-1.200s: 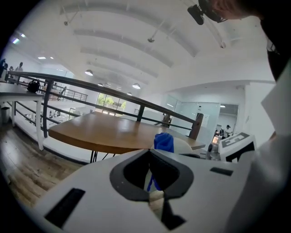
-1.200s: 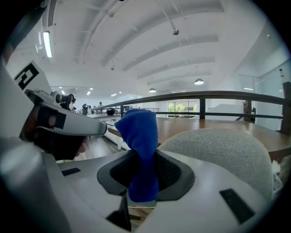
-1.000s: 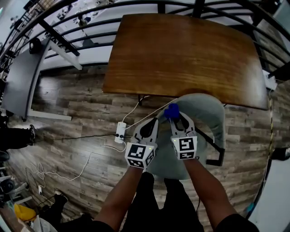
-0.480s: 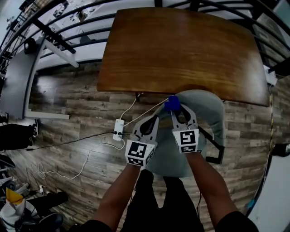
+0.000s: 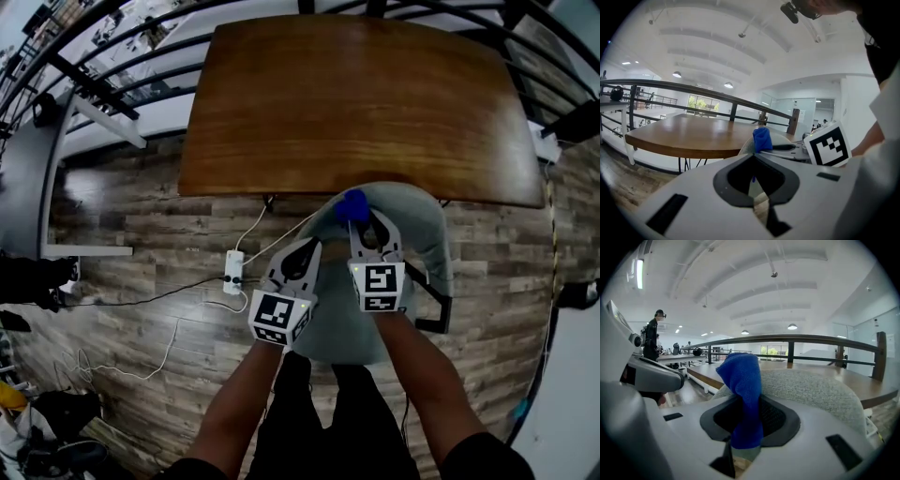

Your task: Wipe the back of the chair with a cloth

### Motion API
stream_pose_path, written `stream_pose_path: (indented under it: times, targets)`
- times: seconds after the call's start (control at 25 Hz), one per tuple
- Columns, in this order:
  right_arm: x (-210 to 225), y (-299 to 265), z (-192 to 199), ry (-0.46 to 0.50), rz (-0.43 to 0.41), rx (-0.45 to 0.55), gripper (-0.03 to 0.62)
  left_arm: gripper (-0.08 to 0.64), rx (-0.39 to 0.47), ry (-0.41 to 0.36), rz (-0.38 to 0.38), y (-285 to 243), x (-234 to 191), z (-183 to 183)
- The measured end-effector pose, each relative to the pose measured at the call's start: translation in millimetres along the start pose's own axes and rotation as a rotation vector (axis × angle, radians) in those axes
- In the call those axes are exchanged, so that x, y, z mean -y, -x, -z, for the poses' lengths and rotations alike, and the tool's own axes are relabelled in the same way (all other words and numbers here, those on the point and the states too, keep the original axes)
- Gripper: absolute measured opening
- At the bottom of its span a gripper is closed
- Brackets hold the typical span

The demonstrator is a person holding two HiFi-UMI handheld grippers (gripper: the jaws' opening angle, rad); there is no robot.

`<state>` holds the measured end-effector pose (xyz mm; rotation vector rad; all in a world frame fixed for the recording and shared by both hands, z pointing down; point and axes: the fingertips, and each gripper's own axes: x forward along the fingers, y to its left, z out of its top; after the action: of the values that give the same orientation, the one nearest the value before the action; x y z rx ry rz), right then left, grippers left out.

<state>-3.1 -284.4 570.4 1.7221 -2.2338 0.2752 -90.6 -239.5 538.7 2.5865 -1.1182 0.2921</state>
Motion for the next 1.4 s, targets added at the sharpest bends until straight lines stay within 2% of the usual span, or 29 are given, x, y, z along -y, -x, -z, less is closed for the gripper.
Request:
stream_pose_path:
  times: [0.44, 0.68, 0.96, 1.4]
  targets:
    - [61.3, 17.1, 8.5, -0.032, 0.134, 0.004, 0.101, 0.008, 0.002, 0.006, 0.042, -26.5, 24.9, -5.1]
    - [94.6, 35.7, 18.3, -0.041, 0.203, -0.002, 0.101, 0.008, 0.003, 0.042, 0.059, -37.8, 46.1, -4.9]
    - [120.9, 55.7, 23.9, -0.049, 0.249, 0.004, 0.101, 0.008, -0.019, -0.007, 0.130, -52.6, 75.2, -2.4]
    - [152.0, 85.2, 40.7, -0.015, 0.320, -0.039, 0.101, 0.008, -0.030, -0.012, 0.171, -65.4, 100.9, 0.5]
